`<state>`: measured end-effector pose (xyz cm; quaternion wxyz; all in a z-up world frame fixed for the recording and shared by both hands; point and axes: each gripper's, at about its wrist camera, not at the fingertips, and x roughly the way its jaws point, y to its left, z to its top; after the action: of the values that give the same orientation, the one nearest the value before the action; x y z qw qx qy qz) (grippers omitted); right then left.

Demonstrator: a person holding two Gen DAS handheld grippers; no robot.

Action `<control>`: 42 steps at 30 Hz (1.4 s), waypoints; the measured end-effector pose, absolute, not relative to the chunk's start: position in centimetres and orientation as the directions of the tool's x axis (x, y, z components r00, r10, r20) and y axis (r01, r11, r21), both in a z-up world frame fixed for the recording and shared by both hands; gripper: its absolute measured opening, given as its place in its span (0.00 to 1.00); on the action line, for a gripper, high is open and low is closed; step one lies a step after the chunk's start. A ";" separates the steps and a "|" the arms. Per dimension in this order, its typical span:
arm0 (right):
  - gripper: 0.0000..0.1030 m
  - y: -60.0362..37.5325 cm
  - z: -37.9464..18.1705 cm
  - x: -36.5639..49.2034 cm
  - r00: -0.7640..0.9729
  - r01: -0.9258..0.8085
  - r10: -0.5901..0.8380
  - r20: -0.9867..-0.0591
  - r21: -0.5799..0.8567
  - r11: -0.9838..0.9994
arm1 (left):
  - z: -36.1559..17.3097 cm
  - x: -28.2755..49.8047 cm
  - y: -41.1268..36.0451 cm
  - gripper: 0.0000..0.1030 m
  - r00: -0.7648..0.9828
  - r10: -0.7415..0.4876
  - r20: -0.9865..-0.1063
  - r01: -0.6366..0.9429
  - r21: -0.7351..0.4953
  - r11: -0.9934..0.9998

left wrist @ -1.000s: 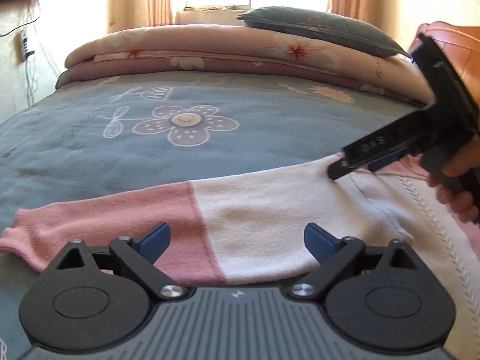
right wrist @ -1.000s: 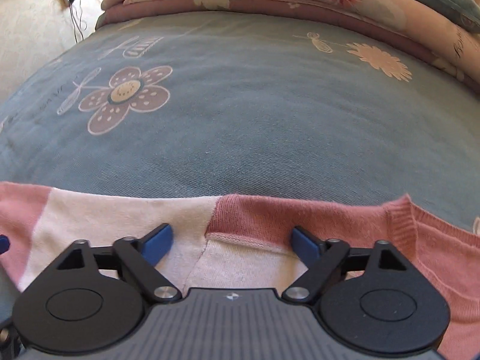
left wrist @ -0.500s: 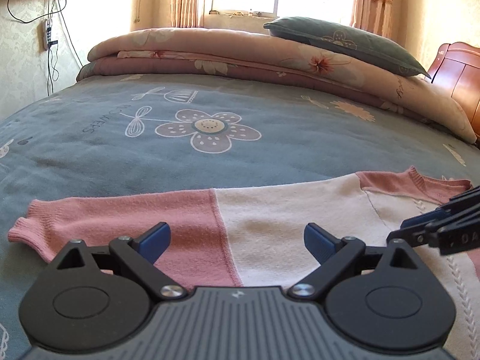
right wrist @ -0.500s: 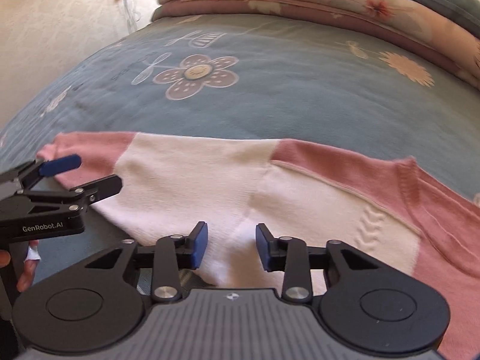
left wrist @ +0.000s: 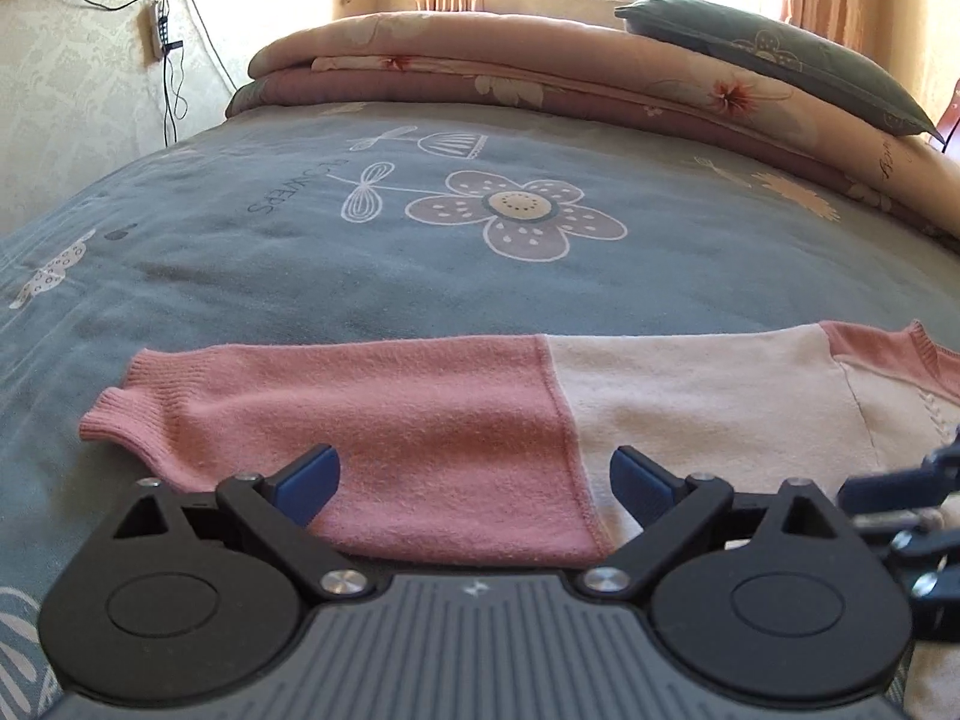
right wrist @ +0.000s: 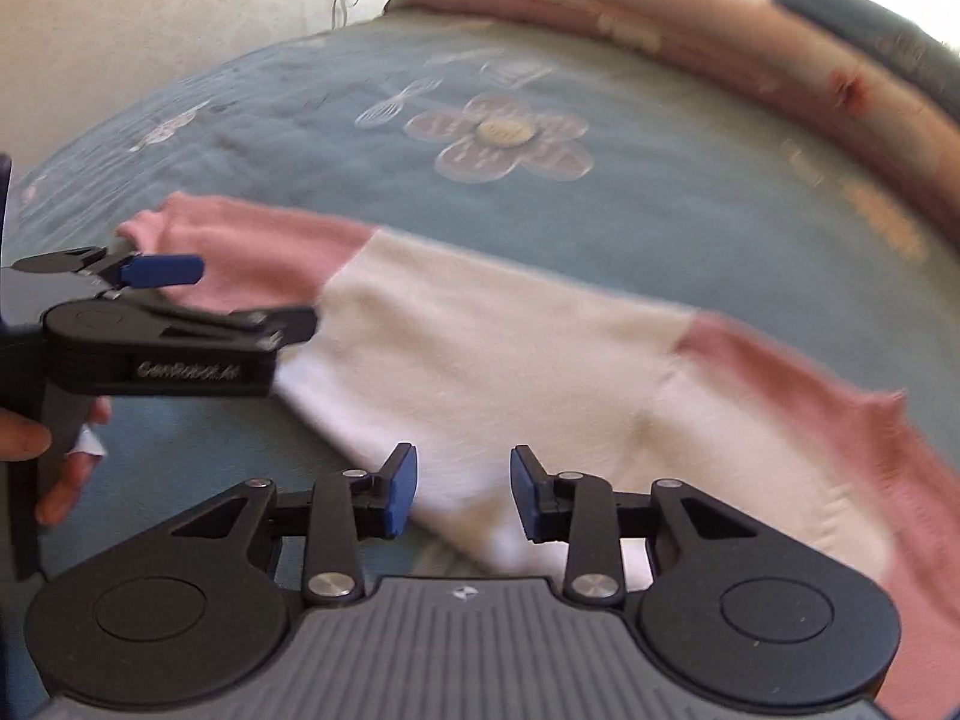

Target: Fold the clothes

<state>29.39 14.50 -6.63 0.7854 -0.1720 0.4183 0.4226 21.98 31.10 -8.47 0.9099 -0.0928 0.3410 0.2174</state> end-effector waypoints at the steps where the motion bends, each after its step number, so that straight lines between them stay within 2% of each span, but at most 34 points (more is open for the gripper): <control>1: 0.45 15.0 -7.3 29.3 0.244 -0.804 0.537 -0.808 0.141 0.578 | -8.6 22.1 31.2 0.94 0.668 0.332 -0.666 -0.463 -0.023 0.886; 2: 0.53 15.2 -7.4 29.0 0.242 -0.811 0.556 -0.795 0.149 0.566 | -8.5 22.1 31.0 0.94 0.673 0.329 -0.663 -0.458 -0.023 0.889; 4: 0.50 15.0 -6.6 29.0 0.219 -0.818 0.577 -0.787 0.174 0.548 | -8.3 22.0 30.7 0.94 0.684 0.326 -0.653 -0.446 -0.020 0.895; 6: 0.50 13.3 -5.3 30.1 0.189 -0.783 0.629 -0.754 0.271 0.560 | -8.0 22.0 30.4 0.94 0.701 0.320 -0.638 -0.435 -0.026 0.900; 10: 0.50 8.9 -3.2 32.8 0.282 -0.673 0.634 -0.720 0.323 0.666 | -8.1 22.3 30.1 0.94 0.704 0.306 -0.640 -0.419 -0.026 0.908; 13: 0.50 6.4 -4.3 34.6 0.255 -0.567 0.643 -0.722 0.427 0.704 | -8.5 22.6 29.8 0.94 0.688 0.309 -0.656 -0.415 -0.007 0.910; 17: 0.52 6.8 -7.8 34.6 0.166 -0.511 0.649 -0.743 0.497 0.701 | -8.6 22.6 29.7 0.94 0.692 0.303 -0.655 -0.410 -0.012 0.912; 20: 0.57 7.5 -8.2 34.2 0.173 -0.539 0.645 -0.745 0.477 0.695 | -8.7 22.8 29.6 0.94 0.689 0.301 -0.659 -0.410 -0.012 0.912; 26: 0.57 4.6 -5.0 33.5 0.229 -0.526 0.658 -0.718 0.477 0.704 | -8.6 22.8 29.4 0.94 0.690 0.302 -0.658 -0.406 -0.007 0.914; 29: 0.57 4.2 -5.9 33.5 0.231 -0.507 0.626 -0.745 0.457 0.731 | -8.6 22.8 29.3 0.94 0.693 0.294 -0.658 -0.401 -0.013 0.916; 32: 0.59 4.6 -8.6 33.7 0.164 -0.468 0.623 -0.765 0.496 0.731 | -8.7 23.0 29.0 0.94 0.691 0.291 -0.662 -0.393 -0.006 0.919; 36: 0.59 3.8 -6.6 33.7 0.181 -0.485 0.656 -0.733 0.514 0.708 | -8.7 23.0 29.0 0.94 0.691 0.290 -0.662 -0.391 -0.005 0.920; 42: 0.59 4.7 -5.2 37.0 0.370 -0.456 0.527 -0.765 0.345 0.820 | -8.7 23.0 28.9 0.94 0.690 0.290 -0.664 -0.391 -0.004 0.920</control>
<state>36.95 4.65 -5.22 0.8267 0.0377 0.4762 0.2973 23.03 28.90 -8.74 0.9163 -0.0728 0.3474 0.1858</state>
